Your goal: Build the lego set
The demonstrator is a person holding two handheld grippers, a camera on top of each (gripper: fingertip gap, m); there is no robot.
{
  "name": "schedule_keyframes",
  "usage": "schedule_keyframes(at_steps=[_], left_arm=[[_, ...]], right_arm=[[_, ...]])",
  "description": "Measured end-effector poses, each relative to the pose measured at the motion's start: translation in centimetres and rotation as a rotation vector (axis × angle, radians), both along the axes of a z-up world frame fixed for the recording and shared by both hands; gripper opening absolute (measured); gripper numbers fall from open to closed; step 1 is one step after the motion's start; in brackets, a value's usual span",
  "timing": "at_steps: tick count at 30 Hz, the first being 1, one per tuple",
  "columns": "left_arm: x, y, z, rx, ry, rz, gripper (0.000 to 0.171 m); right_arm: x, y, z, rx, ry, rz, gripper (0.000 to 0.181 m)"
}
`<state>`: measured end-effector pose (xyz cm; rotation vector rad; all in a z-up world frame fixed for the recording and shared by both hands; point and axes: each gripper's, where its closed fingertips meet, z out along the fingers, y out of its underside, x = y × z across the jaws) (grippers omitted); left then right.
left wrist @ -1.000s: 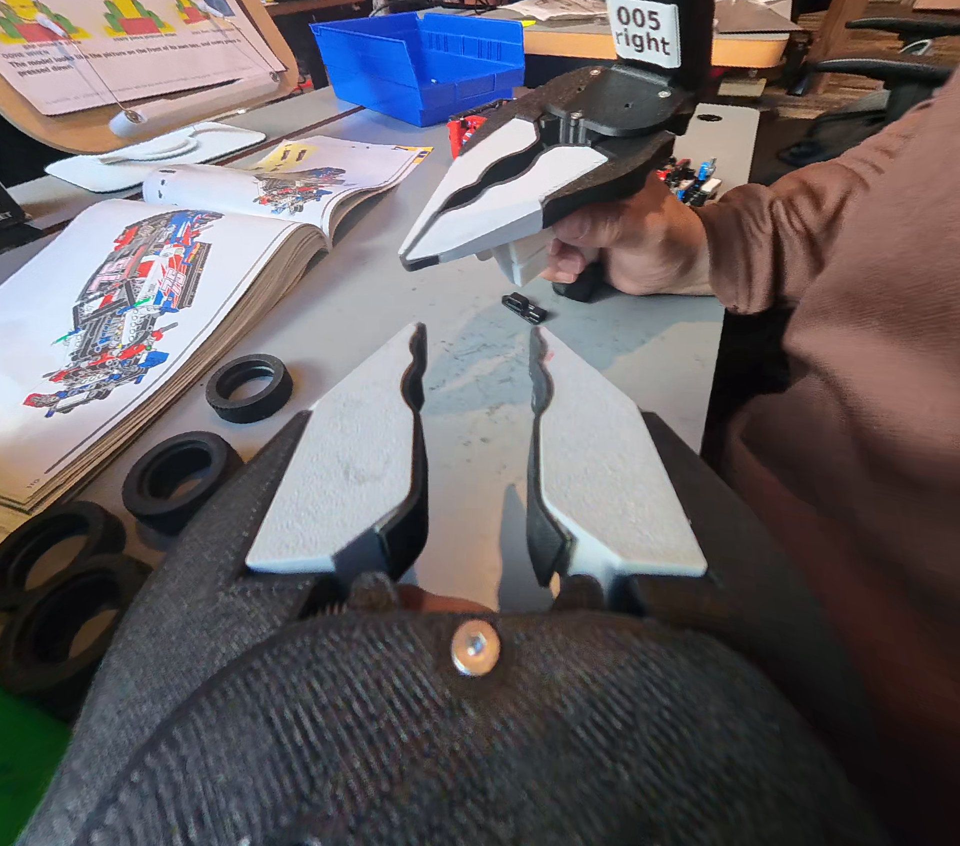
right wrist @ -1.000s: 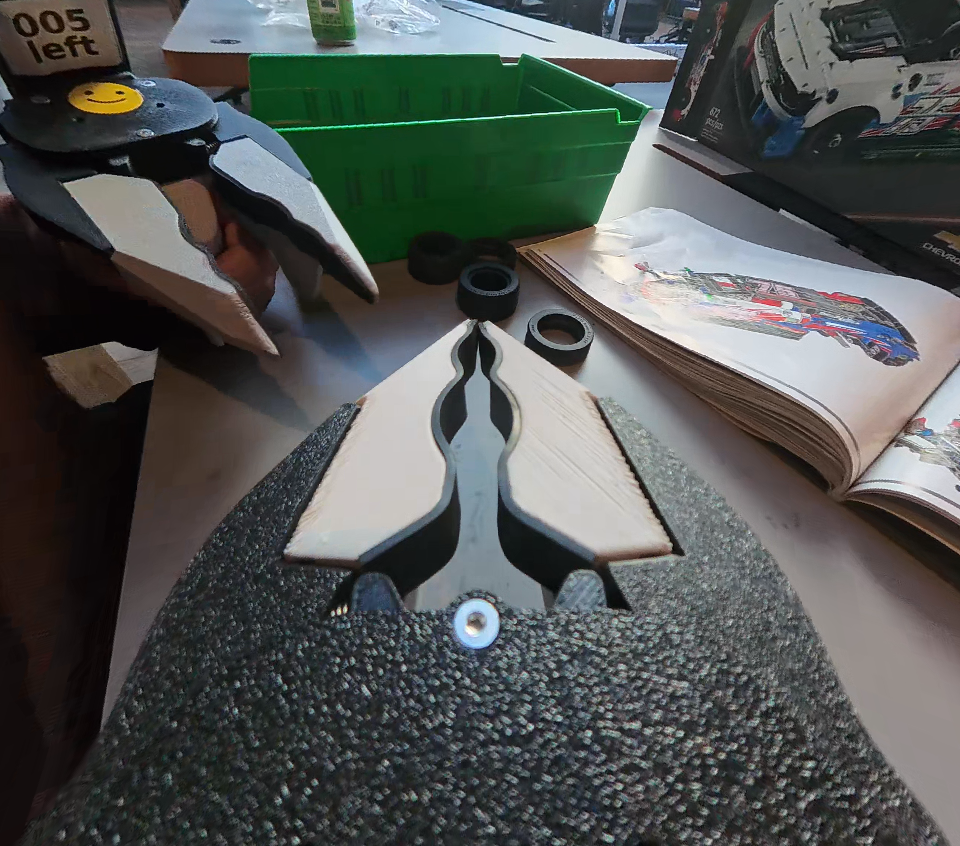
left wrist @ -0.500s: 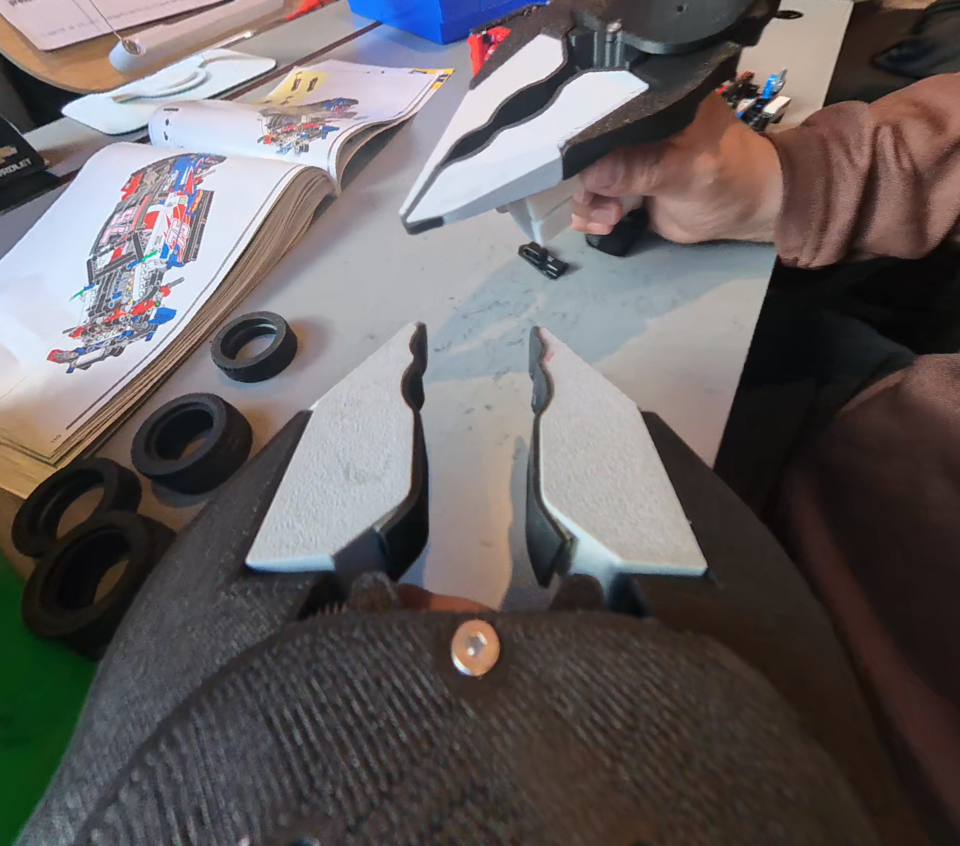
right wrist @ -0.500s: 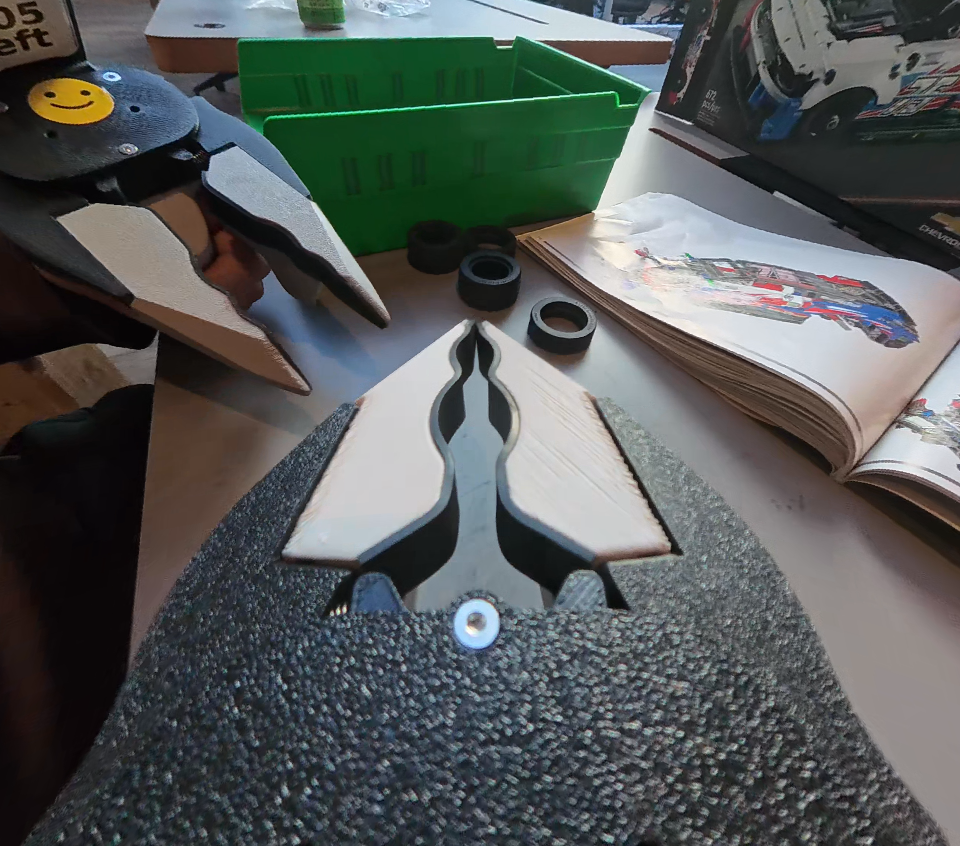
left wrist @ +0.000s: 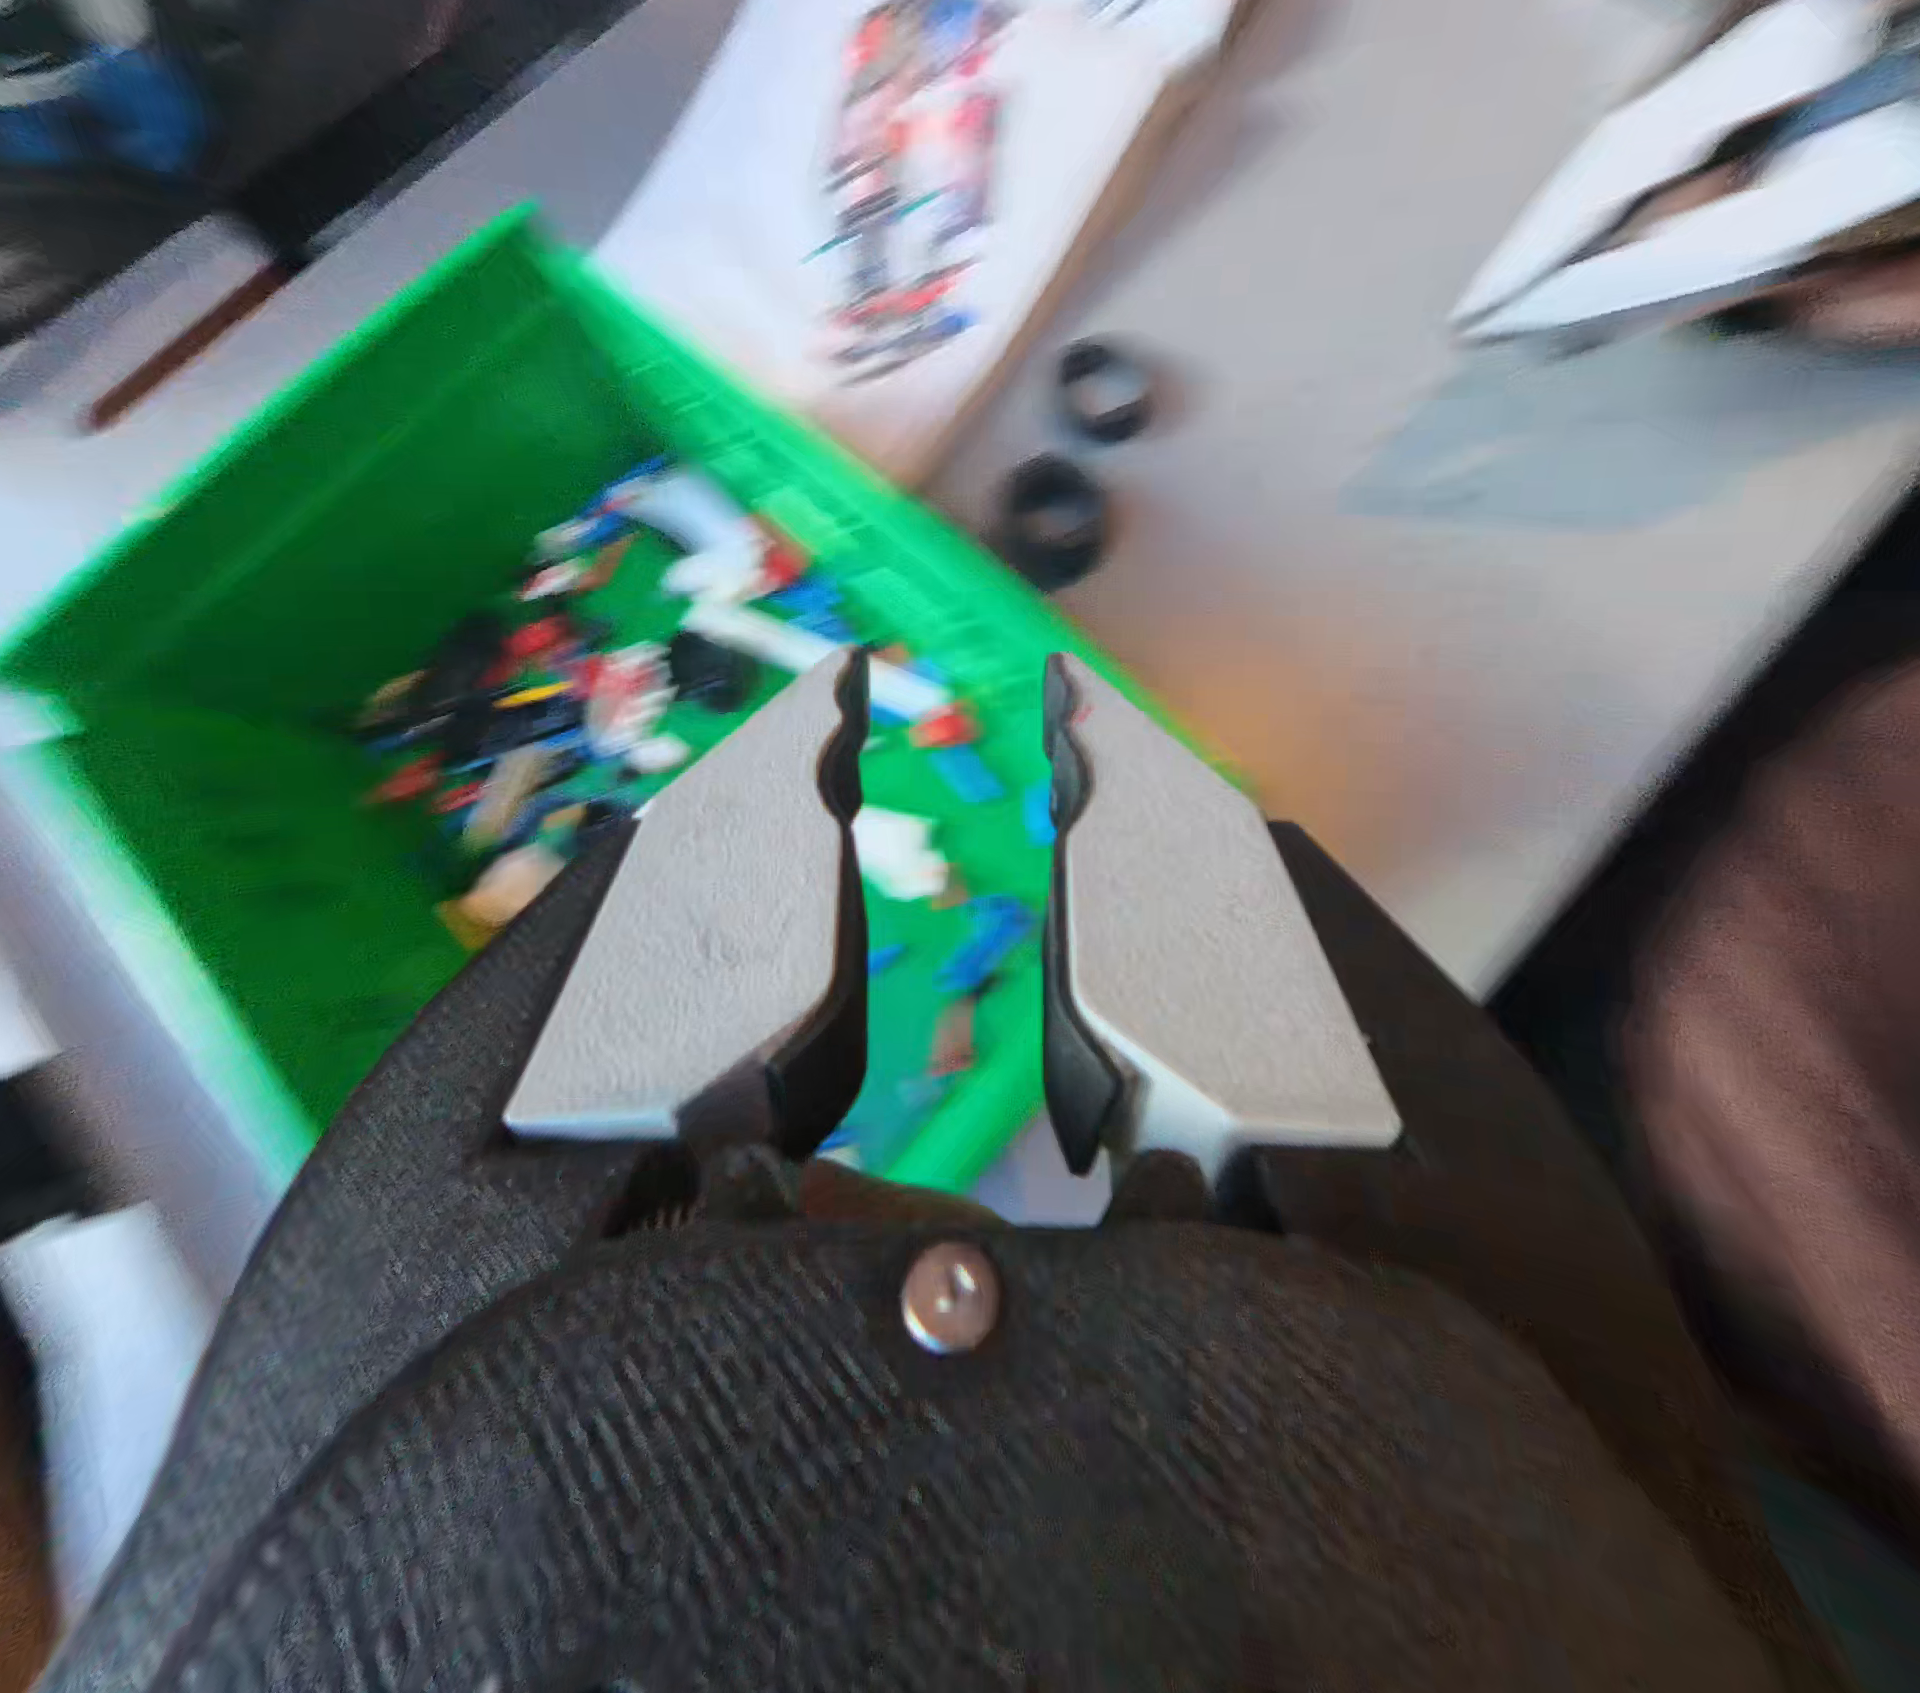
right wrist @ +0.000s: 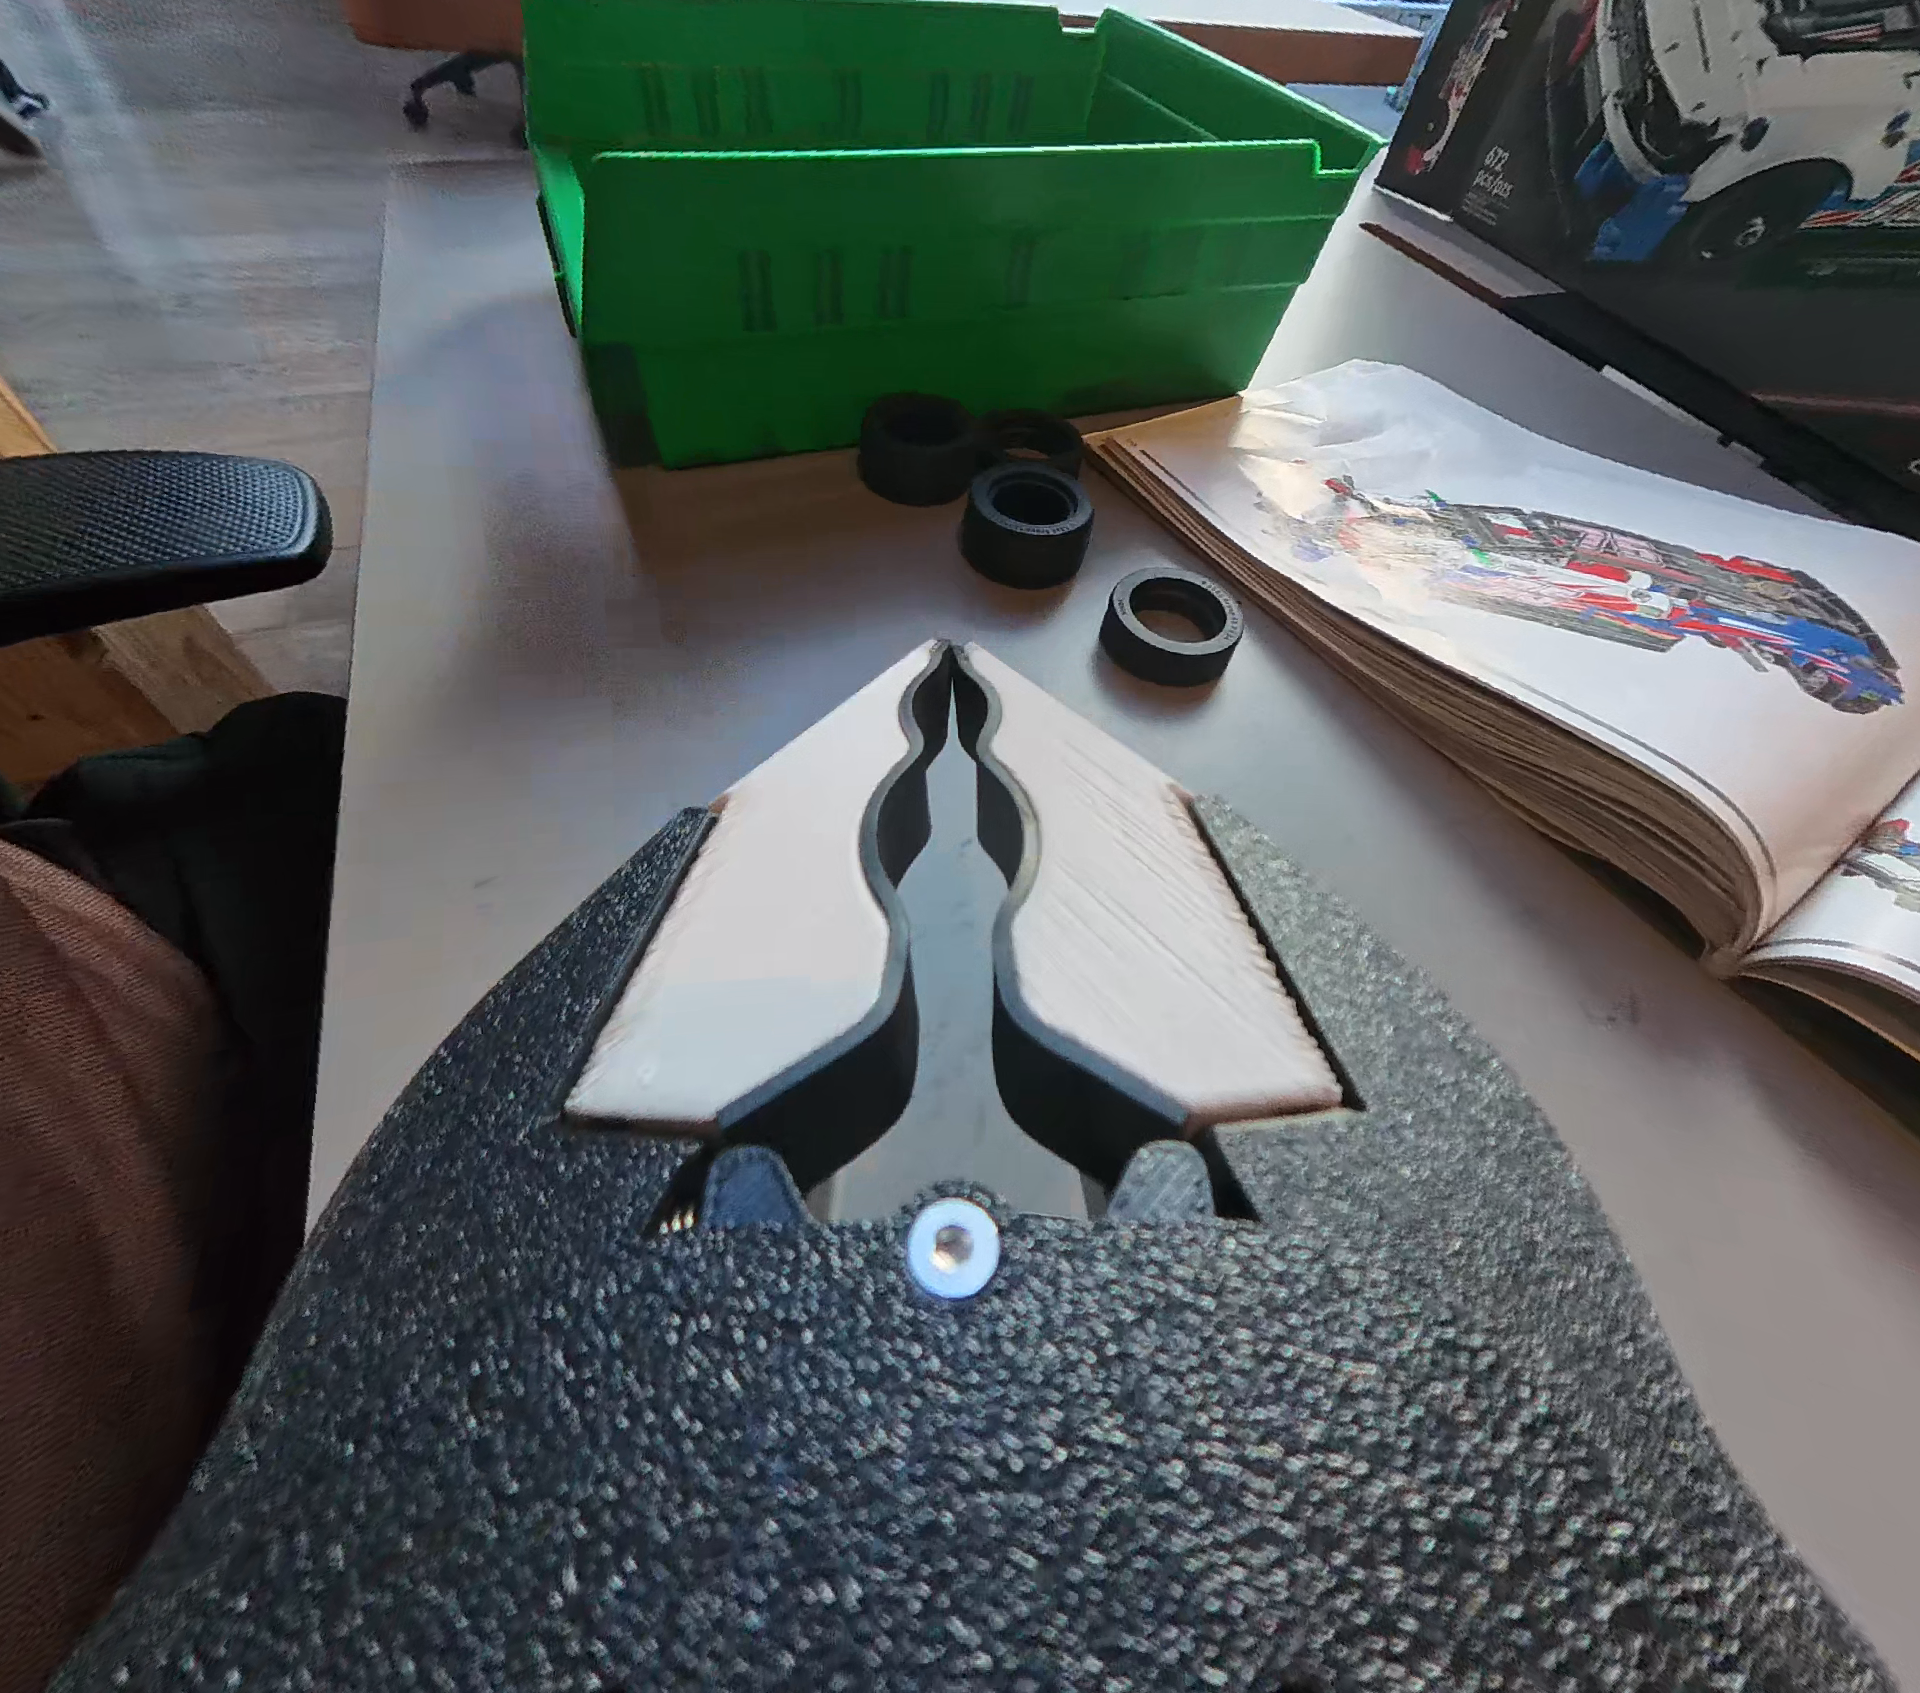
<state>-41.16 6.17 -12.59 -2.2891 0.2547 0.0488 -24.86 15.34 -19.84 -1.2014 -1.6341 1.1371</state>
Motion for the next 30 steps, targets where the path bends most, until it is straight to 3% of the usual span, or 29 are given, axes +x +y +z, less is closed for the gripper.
schedule_keyframes(at_steps=[2,5,8,13,20,23,30], left_arm=[[-6.6,1.2,-2.1,-0.145,0.115,0.049,0.028],[-12.3,3.1,-5.8,-0.344,0.176,-0.011,0.015],[-14.2,4.1,-9.0,-0.505,0.2,-0.127,0.009],[-15.1,4.0,-12.4,-0.706,0.246,-0.204,0.012],[-16.1,3.6,-13.8,-0.829,0.328,-0.225,0.014],[-15.8,3.6,-14.0,-0.844,0.336,-0.243,0.007],[-15.7,3.2,-12.4,-0.815,0.333,-0.169,0.0]], right_arm=[[0.0,0.1,0.1,-0.021,0.004,0.002,0.0],[0.1,0.5,0.6,-0.063,0.023,-0.002,0.0],[0.2,0.8,0.8,-0.102,0.03,-0.004,0.0],[0.1,1.0,0.7,-0.135,0.014,0.002,0.0],[0.1,1.4,1.1,-0.191,0.025,0.01,0.0],[0.2,1.5,1.3,-0.213,0.038,0.013,0.0],[0.4,1.6,1.6,-0.21,0.057,0.01,0.0]])
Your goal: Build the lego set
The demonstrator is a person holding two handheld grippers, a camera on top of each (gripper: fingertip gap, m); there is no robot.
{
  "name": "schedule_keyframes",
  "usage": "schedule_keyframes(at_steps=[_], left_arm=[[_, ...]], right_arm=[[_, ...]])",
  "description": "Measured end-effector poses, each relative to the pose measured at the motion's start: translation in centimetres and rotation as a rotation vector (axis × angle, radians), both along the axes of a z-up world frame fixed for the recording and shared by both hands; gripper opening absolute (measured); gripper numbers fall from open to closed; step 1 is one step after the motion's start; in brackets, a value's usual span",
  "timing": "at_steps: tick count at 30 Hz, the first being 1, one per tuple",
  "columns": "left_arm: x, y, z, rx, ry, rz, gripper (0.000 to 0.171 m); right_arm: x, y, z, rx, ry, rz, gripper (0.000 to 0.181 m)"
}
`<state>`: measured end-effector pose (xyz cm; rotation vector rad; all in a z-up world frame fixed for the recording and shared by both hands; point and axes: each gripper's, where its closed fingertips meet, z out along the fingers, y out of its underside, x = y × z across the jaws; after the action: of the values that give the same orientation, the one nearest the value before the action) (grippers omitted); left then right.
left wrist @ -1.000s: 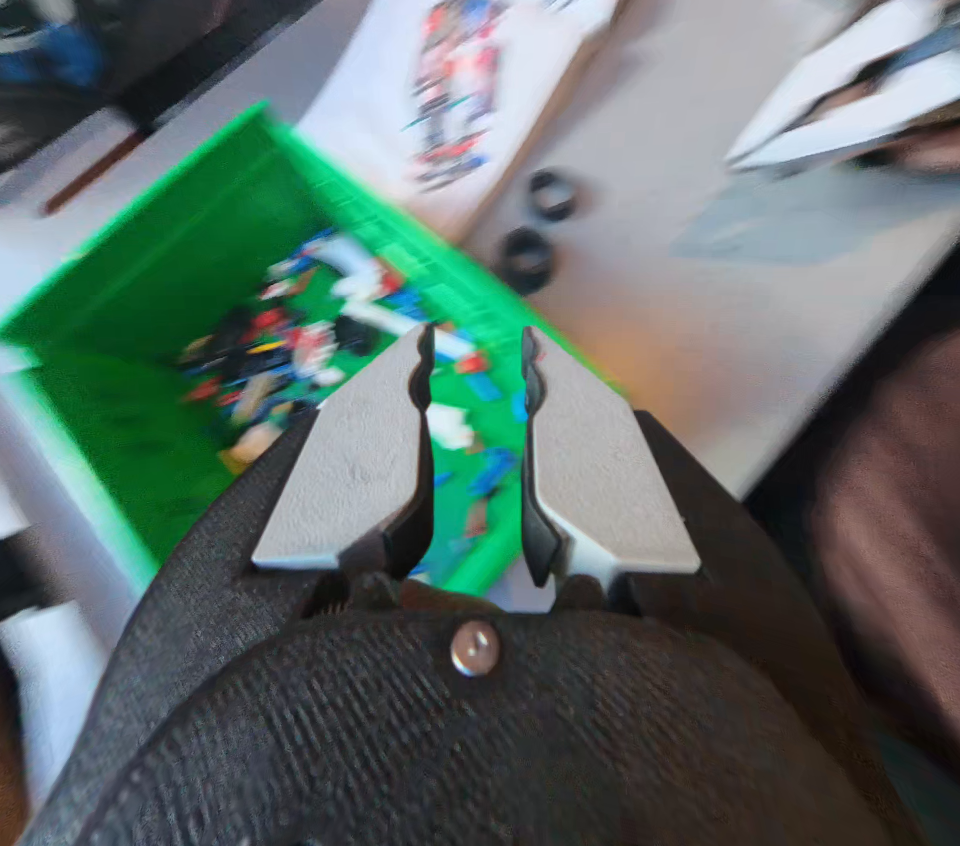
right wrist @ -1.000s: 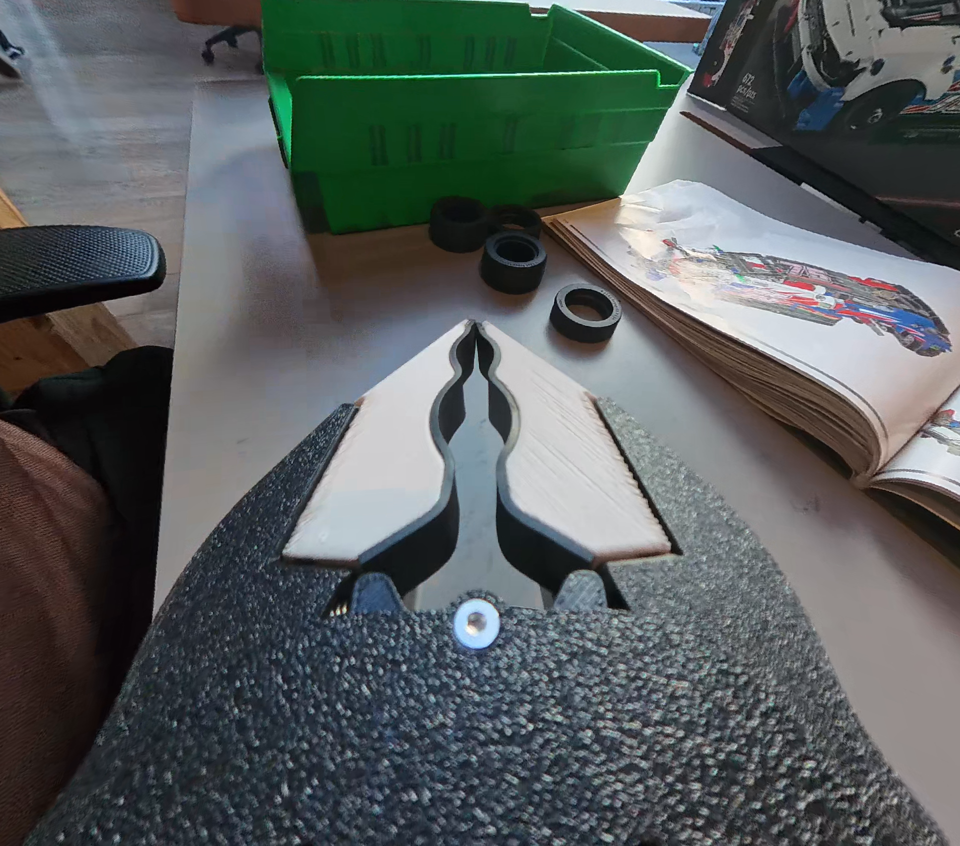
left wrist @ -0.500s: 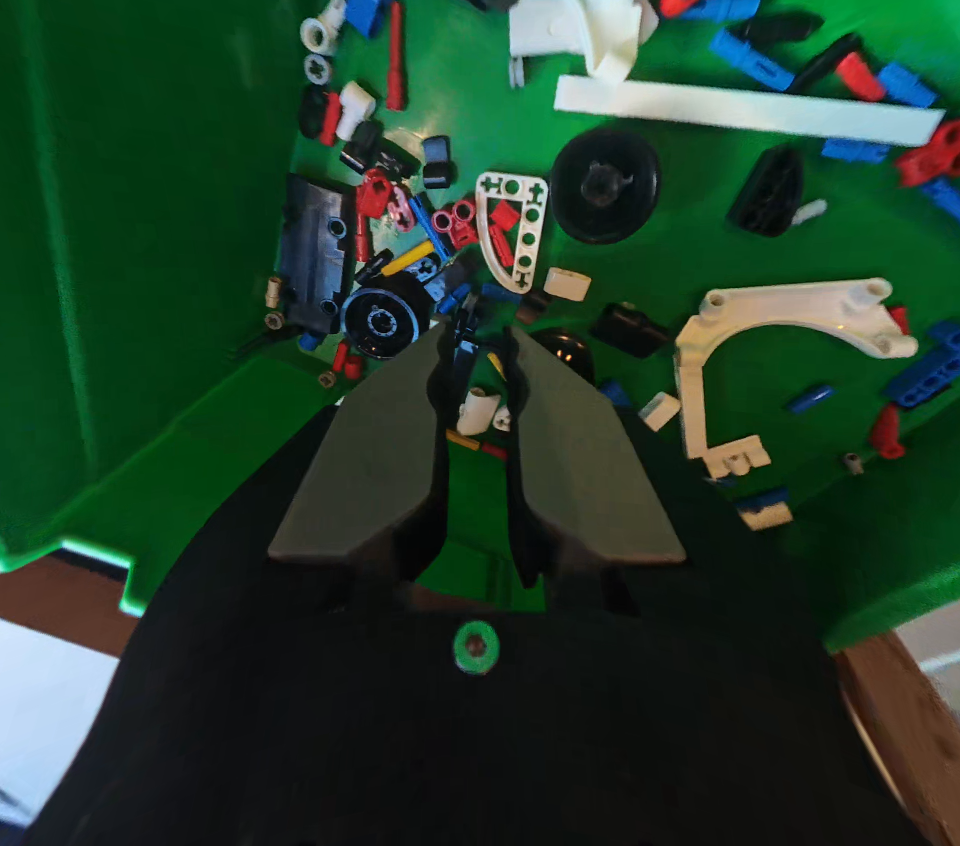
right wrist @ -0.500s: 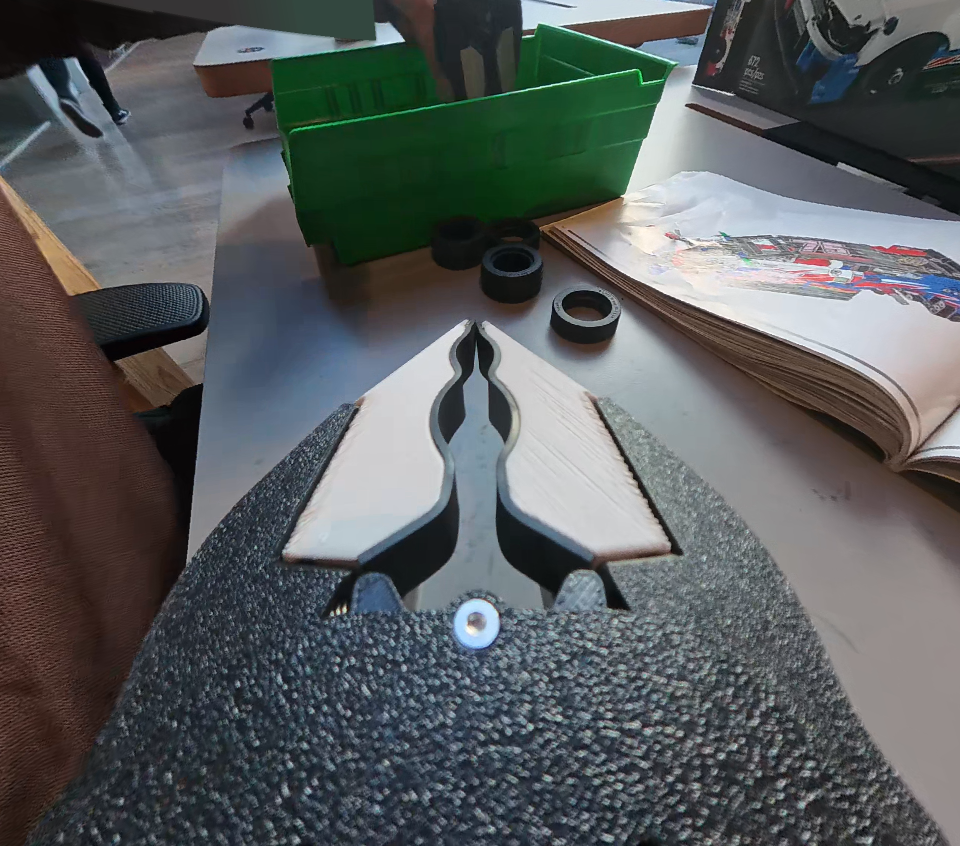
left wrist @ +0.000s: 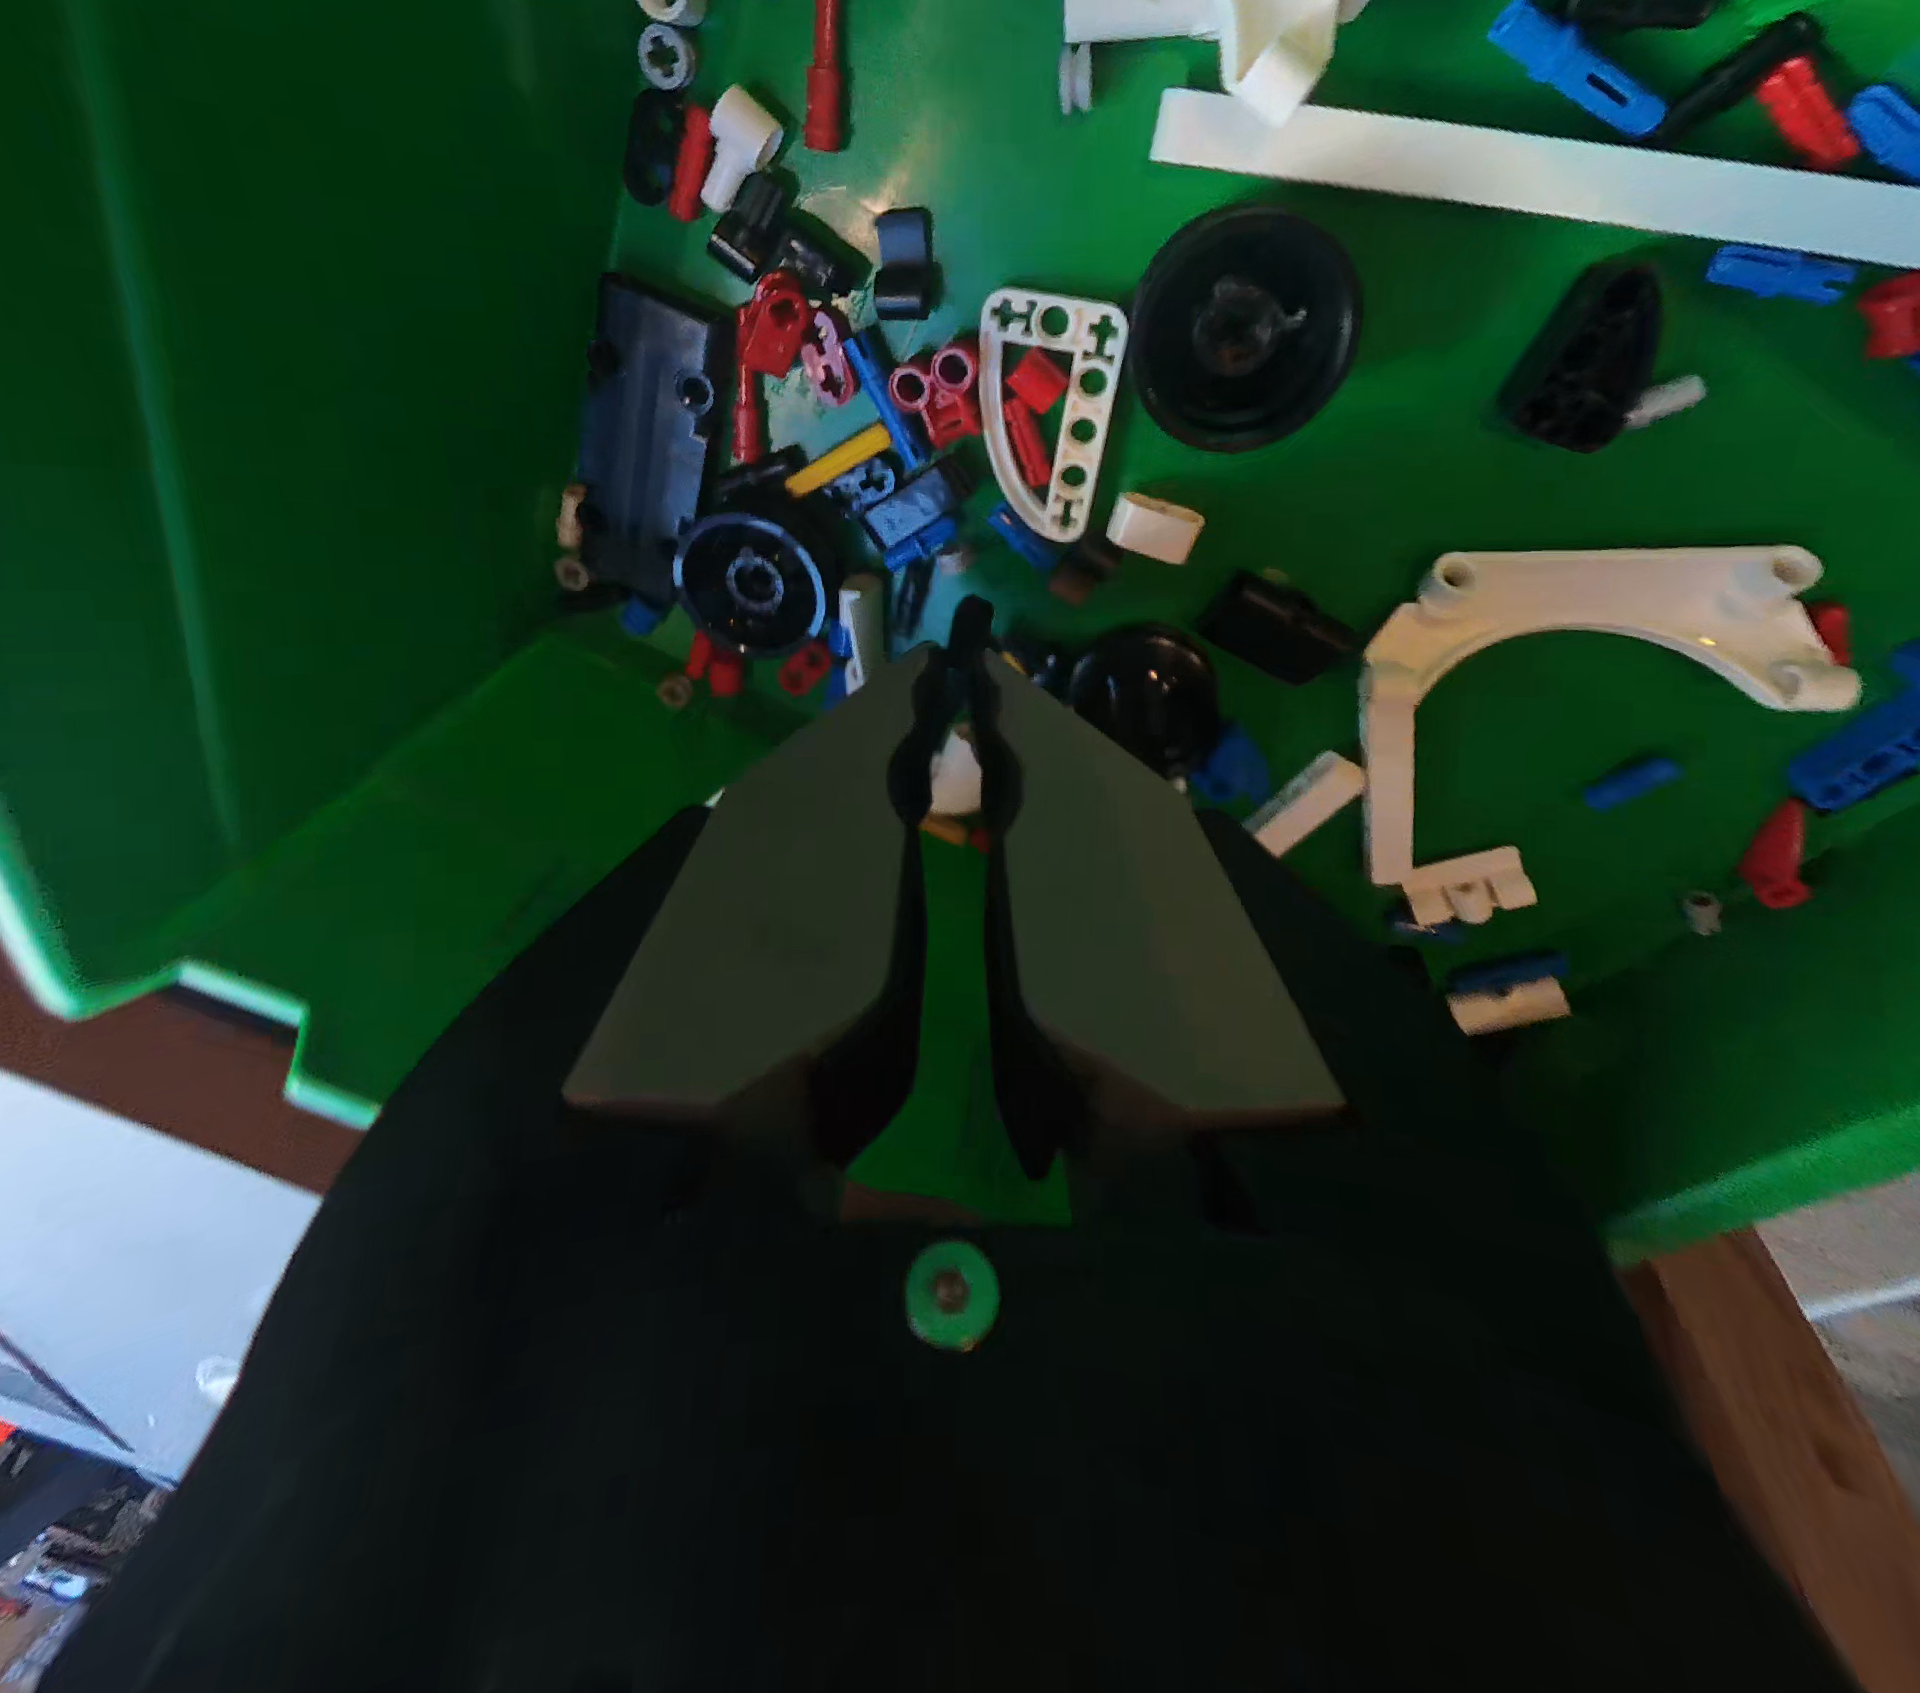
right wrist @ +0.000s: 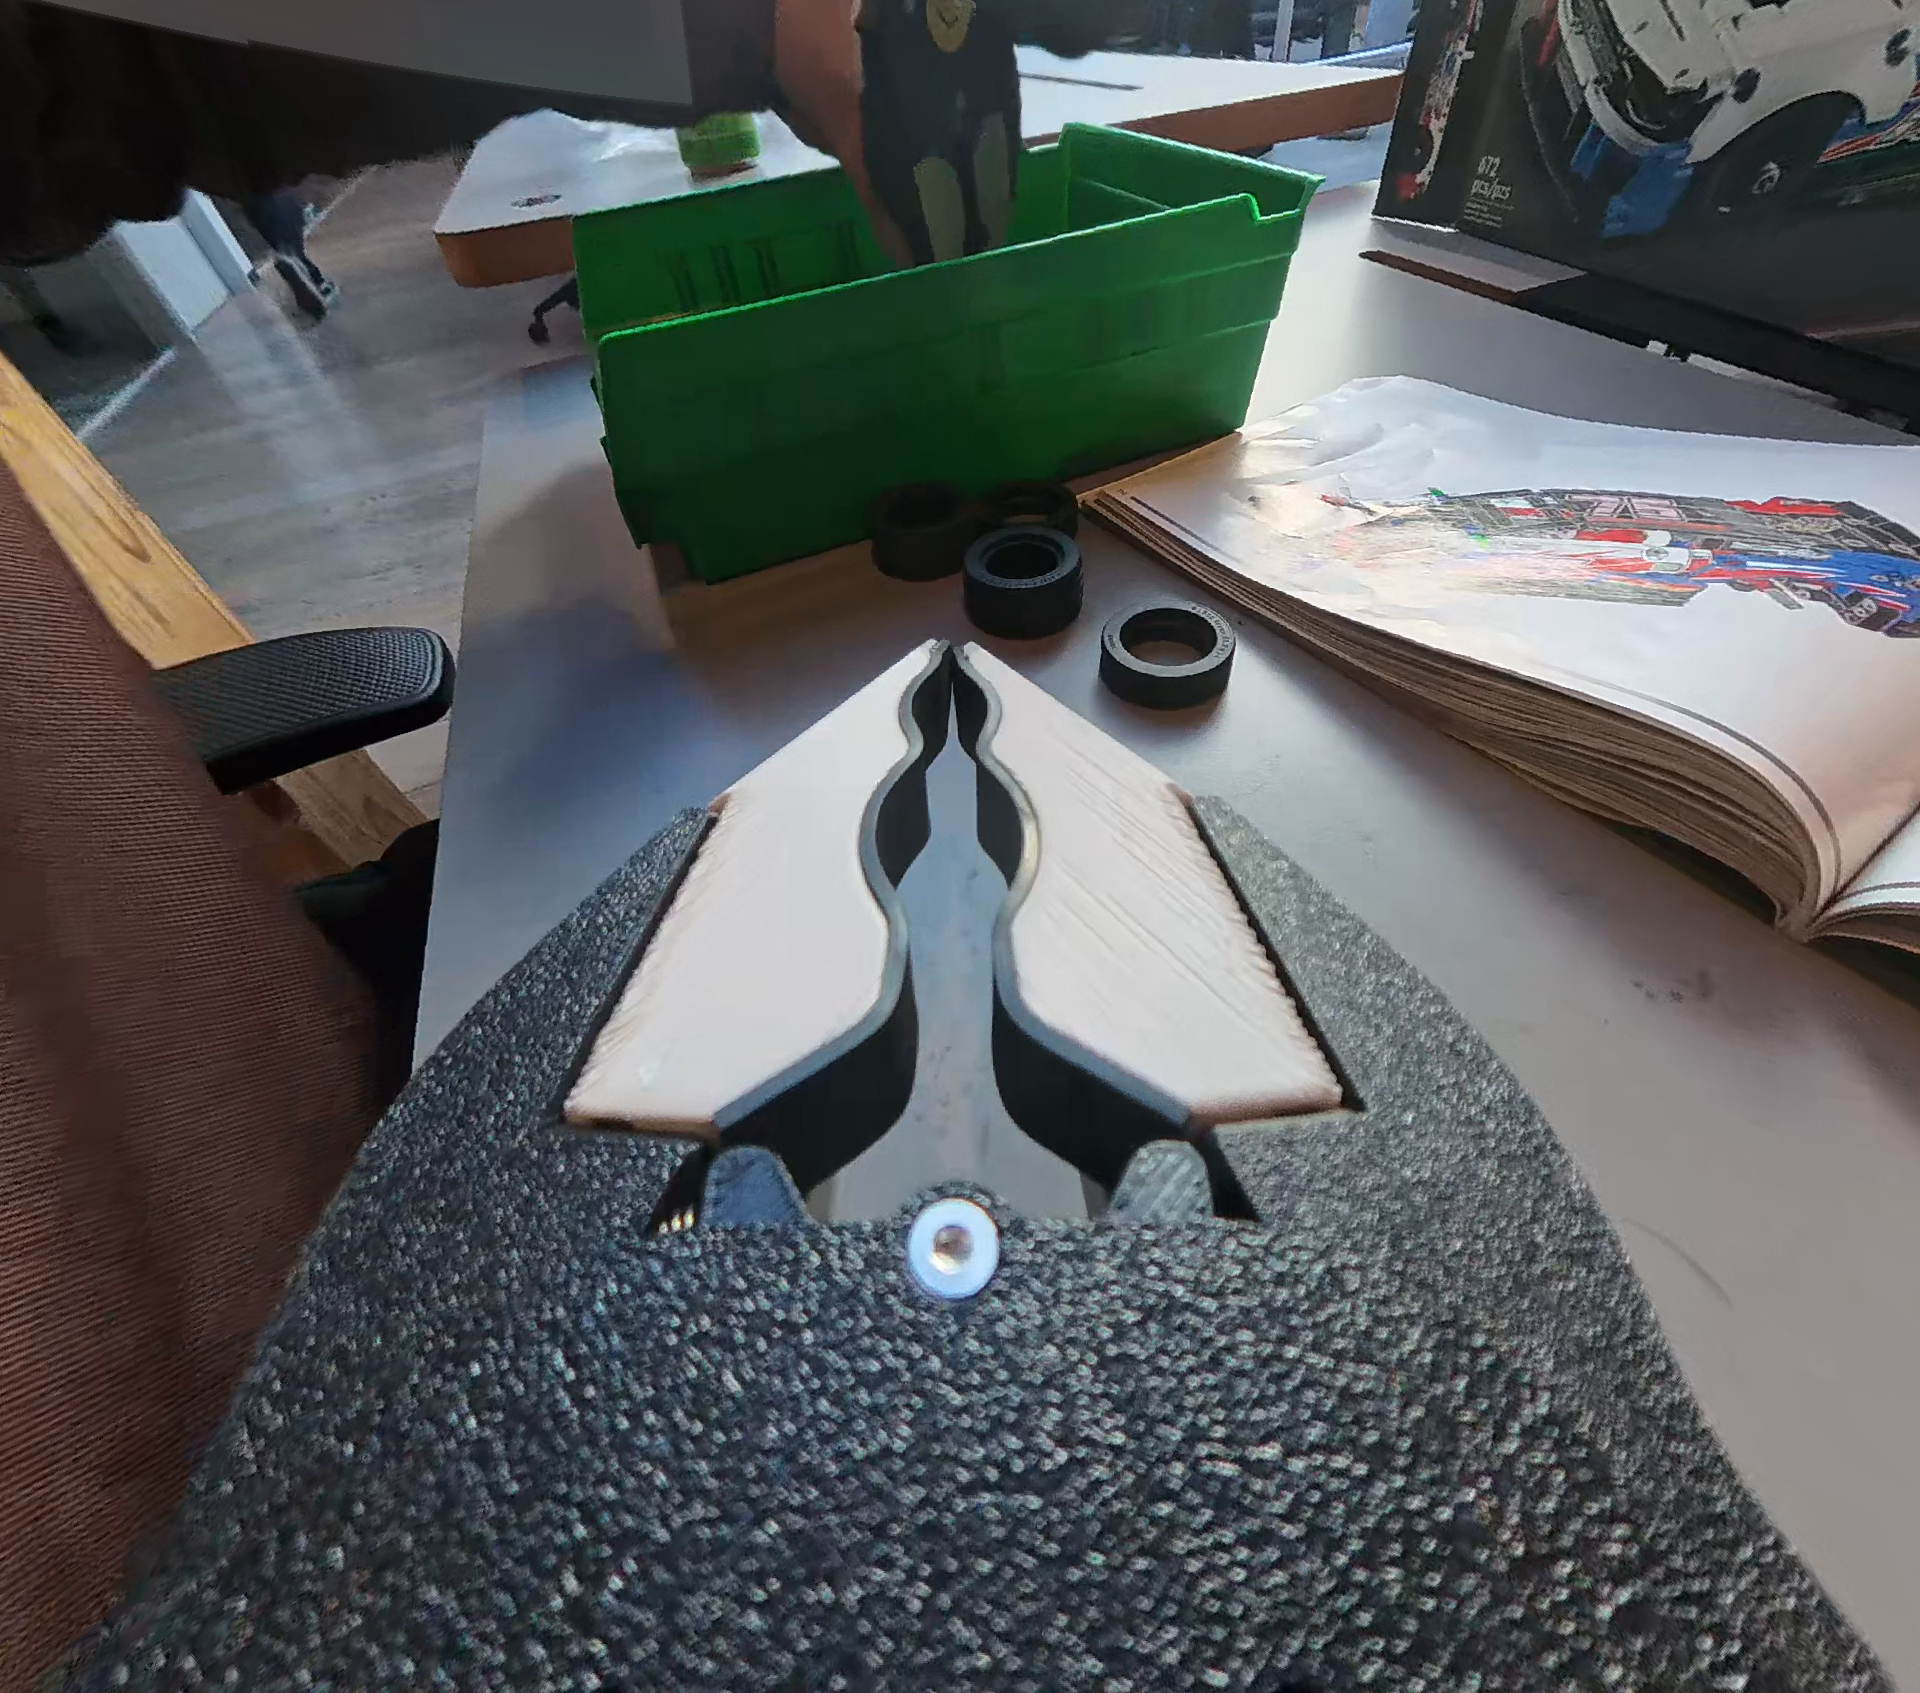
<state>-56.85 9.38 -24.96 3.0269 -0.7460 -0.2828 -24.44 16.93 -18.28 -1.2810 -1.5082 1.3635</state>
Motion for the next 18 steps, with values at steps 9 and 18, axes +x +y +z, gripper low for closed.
schedule_keyframes(at_steps=[9,18], left_arm=[[3.5,0.1,5.1,0.162,0.043,0.007,0.001],[12.8,6.9,7.6,0.321,0.414,-0.231,0.0]], right_arm=[[0.4,-0.5,0.1,0.038,0.012,-0.015,0.0],[4.3,6.0,6.0,0.054,0.192,-0.326,0.0]])
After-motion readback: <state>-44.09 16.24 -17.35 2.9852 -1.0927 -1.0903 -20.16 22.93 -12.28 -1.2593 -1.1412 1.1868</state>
